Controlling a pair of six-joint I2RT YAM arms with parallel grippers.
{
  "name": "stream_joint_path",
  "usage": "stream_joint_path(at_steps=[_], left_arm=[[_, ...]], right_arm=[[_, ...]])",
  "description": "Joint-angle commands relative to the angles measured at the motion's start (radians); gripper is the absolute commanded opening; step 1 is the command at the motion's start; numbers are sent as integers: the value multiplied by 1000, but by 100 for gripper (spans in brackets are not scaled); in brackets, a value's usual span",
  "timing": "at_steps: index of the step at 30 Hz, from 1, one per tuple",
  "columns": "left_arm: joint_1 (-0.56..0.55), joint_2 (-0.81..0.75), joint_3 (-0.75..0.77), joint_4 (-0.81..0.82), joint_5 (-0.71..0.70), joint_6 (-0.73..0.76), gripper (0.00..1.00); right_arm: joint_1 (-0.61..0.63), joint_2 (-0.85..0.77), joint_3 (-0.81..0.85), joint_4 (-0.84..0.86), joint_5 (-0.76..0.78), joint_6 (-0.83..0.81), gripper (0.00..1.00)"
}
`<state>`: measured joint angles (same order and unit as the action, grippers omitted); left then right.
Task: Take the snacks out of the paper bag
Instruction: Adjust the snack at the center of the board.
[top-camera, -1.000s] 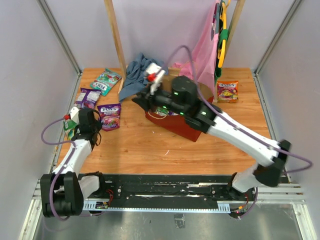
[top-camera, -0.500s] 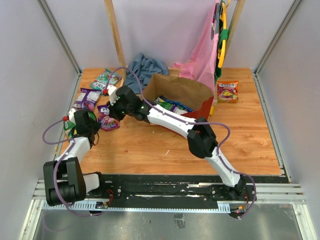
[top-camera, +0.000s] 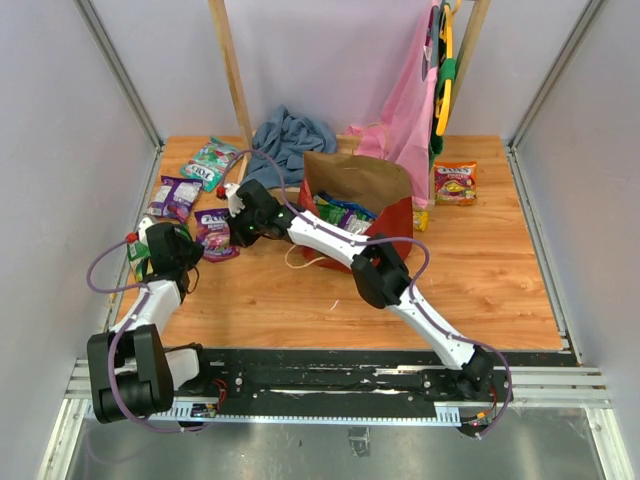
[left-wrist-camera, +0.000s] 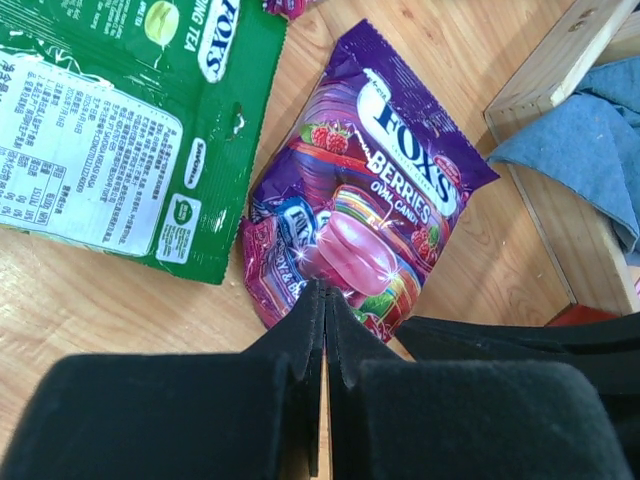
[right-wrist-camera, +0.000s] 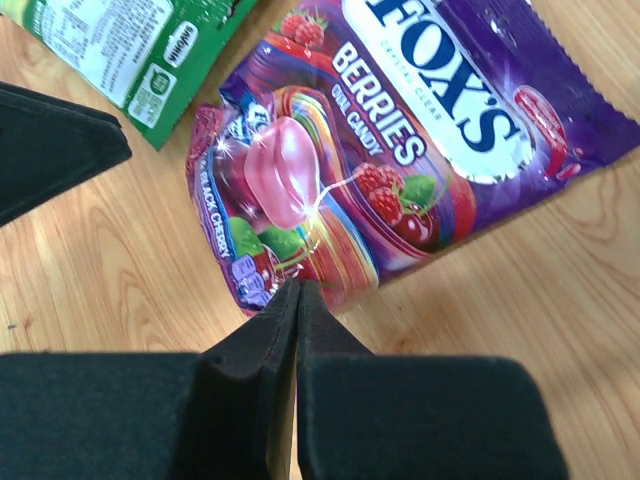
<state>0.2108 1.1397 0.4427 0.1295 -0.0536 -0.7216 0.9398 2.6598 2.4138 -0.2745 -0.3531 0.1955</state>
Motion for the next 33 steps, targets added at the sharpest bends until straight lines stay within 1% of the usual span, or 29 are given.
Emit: stream_joint_path(at_steps=[1, 5, 8, 13, 19, 21, 24, 25, 26, 28, 29, 30, 31, 33], left_arm=[[7, -1, -22, 35, 18, 13, 1], [7, -16, -35, 38, 15, 14, 1], [7, -31, -38, 31, 13, 14, 0], [7, -79, -35, -1, 4, 11, 1], [7, -170, 3, -106, -65, -10, 0], [7, -188, 25, -153, -97, -16, 1], [9, -195, 65, -228, -128, -24, 1], [9, -199, 74, -243, -128, -26, 1], [9, -205, 82, -255, -126, -29, 1], [8, -228, 96, -278, -117, -36, 0], [9, -243, 101, -287, -111, -38, 0], [9, -263, 106, -298, -107, -40, 1], [9, -283, 110, -311, -106, -42, 1], [9, -325, 117, -330, -105, -47, 1]], right_arm=[[-8, 5, -6, -68, -7, -3, 1], [-6, -12, -45, -114, 35, -25, 1], [-4, -42, -102, -111, 85, -41, 1], [12, -128, -153, -67, 102, -63, 1], [71, -256, -258, 59, 226, -91, 1], [83, -263, -262, 87, 247, -86, 4], [95, -227, -197, 87, 234, -75, 18], [98, -206, -166, 79, 222, -72, 26], [101, -175, -133, 74, 207, -71, 35], [104, -128, -78, 66, 191, -73, 59], [103, -109, -56, 63, 192, -74, 67], [103, -94, -44, 64, 199, -76, 73], [103, -82, -39, 74, 208, -81, 78], [99, -59, -46, 113, 219, -93, 83]])
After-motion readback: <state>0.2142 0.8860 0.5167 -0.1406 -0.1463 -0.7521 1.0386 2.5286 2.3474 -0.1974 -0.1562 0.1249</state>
